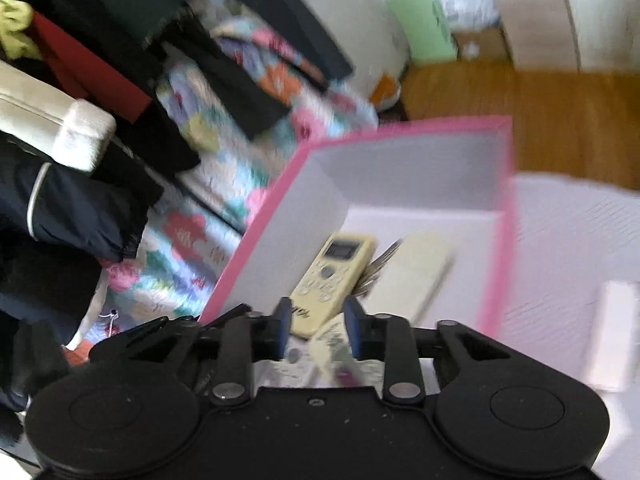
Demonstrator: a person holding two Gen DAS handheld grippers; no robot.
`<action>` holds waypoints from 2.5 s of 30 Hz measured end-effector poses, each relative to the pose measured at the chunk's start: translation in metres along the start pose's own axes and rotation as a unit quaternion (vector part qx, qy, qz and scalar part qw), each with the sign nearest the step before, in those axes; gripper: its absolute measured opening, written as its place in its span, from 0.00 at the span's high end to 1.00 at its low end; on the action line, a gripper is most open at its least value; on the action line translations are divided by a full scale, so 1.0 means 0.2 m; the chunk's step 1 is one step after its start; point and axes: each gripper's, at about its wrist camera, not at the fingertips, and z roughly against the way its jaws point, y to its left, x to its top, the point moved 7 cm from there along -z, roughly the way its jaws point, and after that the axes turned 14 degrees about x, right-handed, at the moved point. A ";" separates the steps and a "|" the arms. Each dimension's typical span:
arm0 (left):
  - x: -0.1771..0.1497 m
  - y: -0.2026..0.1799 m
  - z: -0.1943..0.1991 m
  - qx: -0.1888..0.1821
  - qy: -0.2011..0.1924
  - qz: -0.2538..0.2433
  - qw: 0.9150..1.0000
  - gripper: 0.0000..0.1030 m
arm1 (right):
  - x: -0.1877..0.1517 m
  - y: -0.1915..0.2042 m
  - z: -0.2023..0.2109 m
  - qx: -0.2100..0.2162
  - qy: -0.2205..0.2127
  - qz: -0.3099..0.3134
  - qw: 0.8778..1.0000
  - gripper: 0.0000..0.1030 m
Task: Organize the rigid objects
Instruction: 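Carry the labelled cream remote into the pink box and release it, then grasp the small white charger cube with the right gripper, then carry the white charger cube into the pink box and release it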
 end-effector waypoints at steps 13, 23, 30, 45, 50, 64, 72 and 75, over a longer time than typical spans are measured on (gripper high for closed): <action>0.00 -0.02 0.01 0.017 0.005 -0.006 1.000 0.90 | -0.33 -0.45 0.66 -0.201 -0.059 0.015 0.978 0.59; 0.00 -0.03 0.01 0.024 -0.002 -0.018 1.000 0.90 | -0.48 -0.48 0.47 -0.216 -0.001 0.076 0.973 0.34; 0.00 -0.03 0.02 0.025 -0.003 -0.016 1.000 0.90 | -0.47 -0.59 0.37 -0.247 0.006 0.126 0.961 0.33; 0.00 -0.03 0.02 0.024 -0.003 -0.017 1.000 0.90 | -0.45 -0.45 0.45 -0.224 -0.075 0.136 0.962 0.52; 0.00 -0.03 0.02 0.024 -0.003 -0.017 1.000 0.90 | -0.41 -0.37 0.51 -0.217 -0.089 0.131 0.963 0.52; 0.01 -0.02 0.03 0.021 -0.007 -0.014 1.000 0.90 | -0.20 0.15 0.48 -0.084 -0.107 0.219 0.966 0.52; 0.01 -0.02 0.02 0.017 -0.008 -0.020 1.000 0.90 | -0.16 0.16 0.19 -0.093 -0.049 0.254 0.961 0.52; 0.01 -0.02 0.02 0.014 -0.009 -0.017 1.000 0.90 | -0.17 0.14 0.09 -0.121 -0.023 0.275 0.954 0.52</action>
